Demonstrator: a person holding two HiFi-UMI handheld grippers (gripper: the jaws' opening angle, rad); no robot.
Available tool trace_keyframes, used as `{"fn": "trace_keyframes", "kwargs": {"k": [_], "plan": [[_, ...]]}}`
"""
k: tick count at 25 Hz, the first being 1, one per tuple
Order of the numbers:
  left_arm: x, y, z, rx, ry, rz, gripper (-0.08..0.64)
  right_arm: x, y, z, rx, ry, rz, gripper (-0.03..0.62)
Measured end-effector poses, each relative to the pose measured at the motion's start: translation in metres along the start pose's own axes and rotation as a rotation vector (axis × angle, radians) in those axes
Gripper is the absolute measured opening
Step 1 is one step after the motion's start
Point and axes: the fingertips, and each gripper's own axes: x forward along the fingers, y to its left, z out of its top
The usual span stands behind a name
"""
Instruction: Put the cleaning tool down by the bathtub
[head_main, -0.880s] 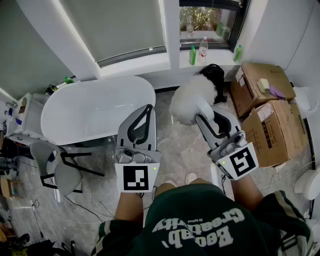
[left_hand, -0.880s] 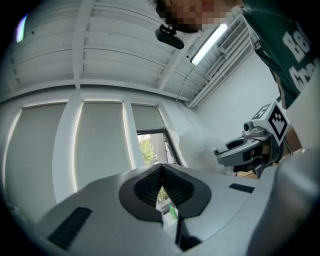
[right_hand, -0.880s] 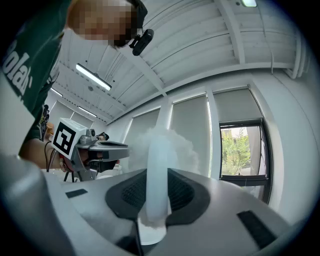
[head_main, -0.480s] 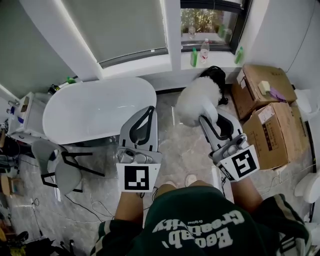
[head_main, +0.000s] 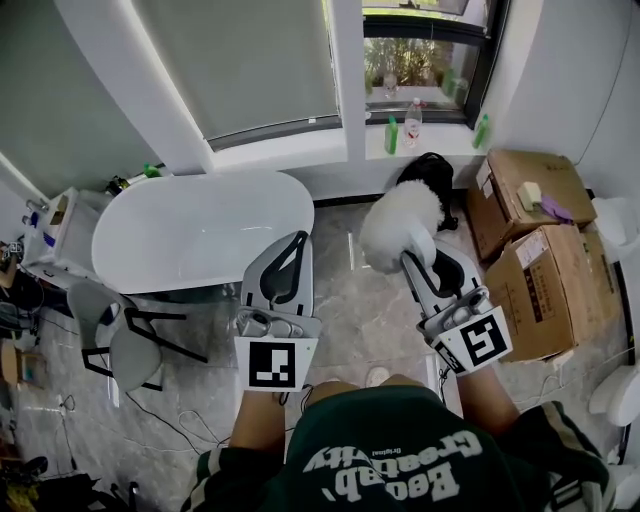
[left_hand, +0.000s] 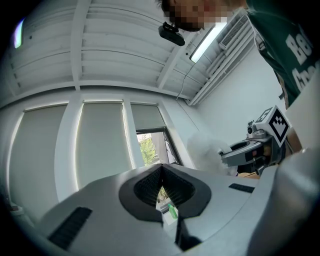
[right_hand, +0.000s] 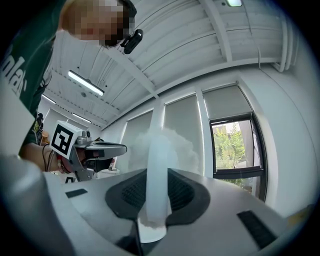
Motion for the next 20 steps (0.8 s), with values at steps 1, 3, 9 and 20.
{"fn": "trace_keyframes", "kwargs": {"k": [1, 3, 9, 20], "plan": [[0.002, -0.003, 0.002, -0.002, -0.003, 0.001, 0.008, -0.002, -0.002, 0.001, 0.007, -0.009, 0.006, 0.094], [0.005, -0.010, 0.005, -0.001, -0.008, 0.000, 0.008, -0.006, -0.005, 0.001, 0.019, -0.021, 0.016, 0.092], [0.012, -0.033, 0.006, 0.003, 0.006, -0.012, 0.008, -0.020, -0.013, -0.004, 0.022, -0.017, 0.022, 0.094], [0.019, -0.055, 0.014, -0.049, -0.023, -0.002, 0.008, -0.042, -0.030, -0.003, 0.052, -0.028, 0.000, 0.094]]}}
